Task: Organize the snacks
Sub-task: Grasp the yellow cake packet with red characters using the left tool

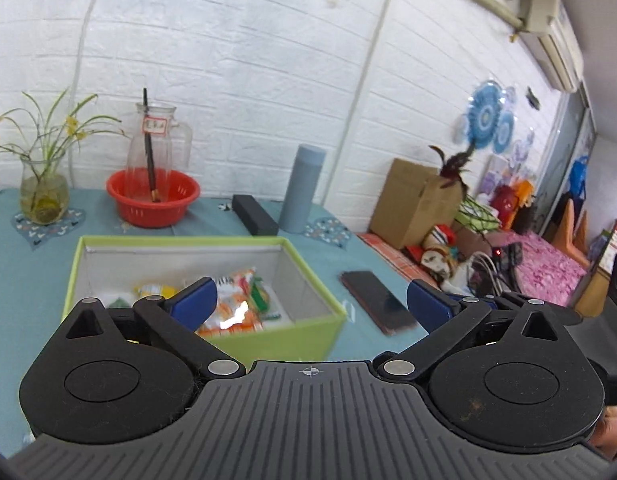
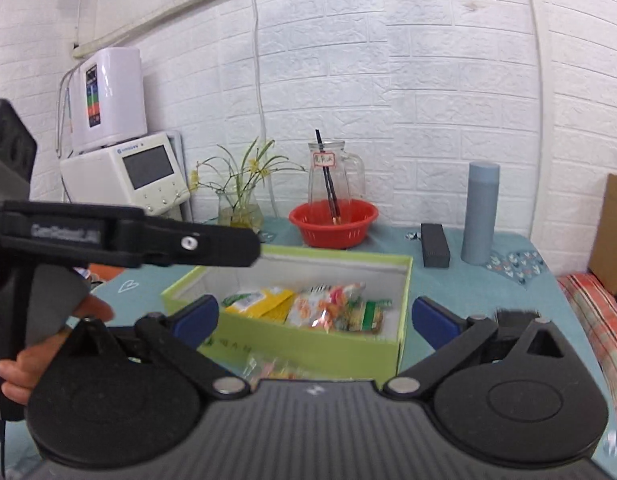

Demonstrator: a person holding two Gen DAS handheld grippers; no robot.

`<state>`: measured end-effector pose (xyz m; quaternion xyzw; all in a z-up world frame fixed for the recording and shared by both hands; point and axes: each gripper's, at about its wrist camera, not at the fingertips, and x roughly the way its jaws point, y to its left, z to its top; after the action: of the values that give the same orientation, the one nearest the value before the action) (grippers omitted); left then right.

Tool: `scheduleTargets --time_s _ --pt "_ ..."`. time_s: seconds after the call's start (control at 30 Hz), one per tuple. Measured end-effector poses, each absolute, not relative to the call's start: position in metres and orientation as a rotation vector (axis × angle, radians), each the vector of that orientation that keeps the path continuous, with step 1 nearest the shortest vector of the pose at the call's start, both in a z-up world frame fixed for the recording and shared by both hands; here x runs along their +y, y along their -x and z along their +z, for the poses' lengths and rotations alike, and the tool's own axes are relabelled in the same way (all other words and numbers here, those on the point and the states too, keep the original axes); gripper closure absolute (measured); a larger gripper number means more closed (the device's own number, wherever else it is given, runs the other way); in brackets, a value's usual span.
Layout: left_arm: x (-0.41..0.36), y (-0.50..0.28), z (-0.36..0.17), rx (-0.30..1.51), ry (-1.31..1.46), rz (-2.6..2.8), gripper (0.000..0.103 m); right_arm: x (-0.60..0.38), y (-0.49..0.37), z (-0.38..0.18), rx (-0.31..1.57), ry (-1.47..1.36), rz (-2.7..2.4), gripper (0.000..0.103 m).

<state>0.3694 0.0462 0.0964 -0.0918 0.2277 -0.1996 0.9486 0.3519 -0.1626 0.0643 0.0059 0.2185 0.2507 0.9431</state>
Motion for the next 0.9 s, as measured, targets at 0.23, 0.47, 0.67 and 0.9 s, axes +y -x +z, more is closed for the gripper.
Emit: scheduleTargets --time_s 0.23,0.47,0.67,0.9 --pt "0.041 -0.282 0.044 0.575 0.122 -0.470 0.014 -0.168 -0.258 0.000 0.612 -0.051 0.578 0.000" --pt "0.033 -0.230 -0.016 0.740 0.066 -0.494 0.022 -0.166 -0.200 -0.050 0.723 -0.092 0.525 0.000" --pt "0.035 -0.234 -0.032 0.809 0.143 -0.530 0.023 -0.167 -0.192 -0.059 0.713 0.007 0.457 0.001" --pt "0.017 -0.233 -0.041 0.850 0.182 -0.566 0.022 -0.177 -0.185 -0.065 0.646 0.002 0.473 0.001"
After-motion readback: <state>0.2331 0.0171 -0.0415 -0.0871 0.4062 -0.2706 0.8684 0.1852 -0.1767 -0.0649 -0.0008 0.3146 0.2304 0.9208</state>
